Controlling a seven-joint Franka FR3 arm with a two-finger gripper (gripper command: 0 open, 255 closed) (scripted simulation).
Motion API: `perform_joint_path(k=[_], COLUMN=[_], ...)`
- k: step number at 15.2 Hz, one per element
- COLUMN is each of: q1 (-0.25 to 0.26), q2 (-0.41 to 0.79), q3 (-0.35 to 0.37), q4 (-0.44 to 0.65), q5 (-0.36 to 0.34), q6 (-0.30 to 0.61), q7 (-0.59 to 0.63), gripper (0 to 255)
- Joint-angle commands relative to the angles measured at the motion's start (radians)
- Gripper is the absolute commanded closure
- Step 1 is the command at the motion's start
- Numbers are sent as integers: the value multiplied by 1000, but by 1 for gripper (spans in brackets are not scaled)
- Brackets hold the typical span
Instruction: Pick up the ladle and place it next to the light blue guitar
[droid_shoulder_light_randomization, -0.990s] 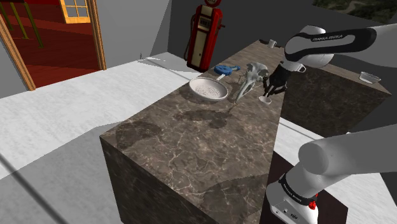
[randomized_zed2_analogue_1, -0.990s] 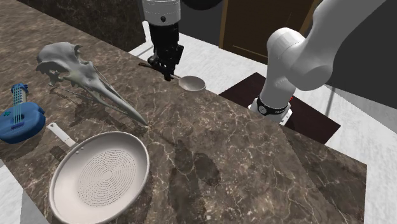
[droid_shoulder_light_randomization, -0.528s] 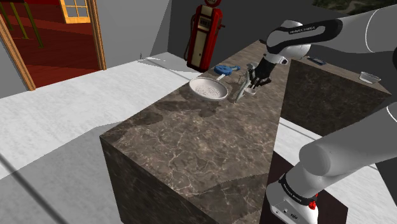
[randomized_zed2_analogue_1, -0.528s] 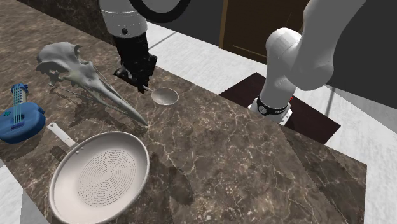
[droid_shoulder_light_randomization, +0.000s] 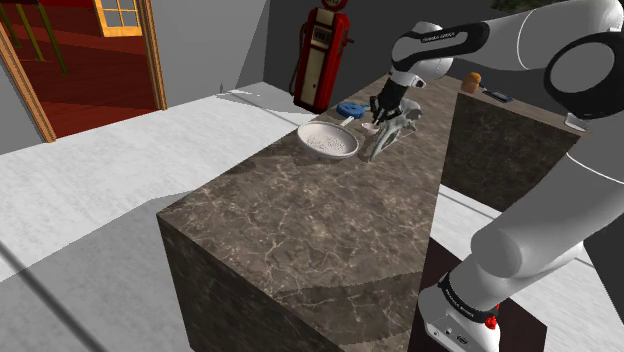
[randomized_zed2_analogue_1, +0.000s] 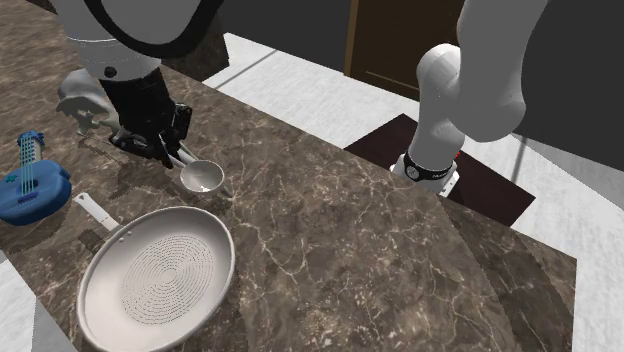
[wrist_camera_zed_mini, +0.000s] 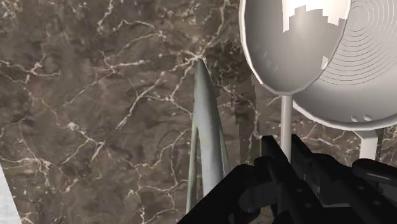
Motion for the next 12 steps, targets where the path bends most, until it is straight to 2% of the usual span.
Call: perform_joint_path(k=[1, 8, 12], q1=[8, 36, 52], q2=[86, 378, 602], q3=[7, 23, 28], q4=[117, 537, 895], q5=[-1, -13, -21], q6=[-29, -152, -284], q7=[19, 77, 110], gripper=[255, 255, 255])
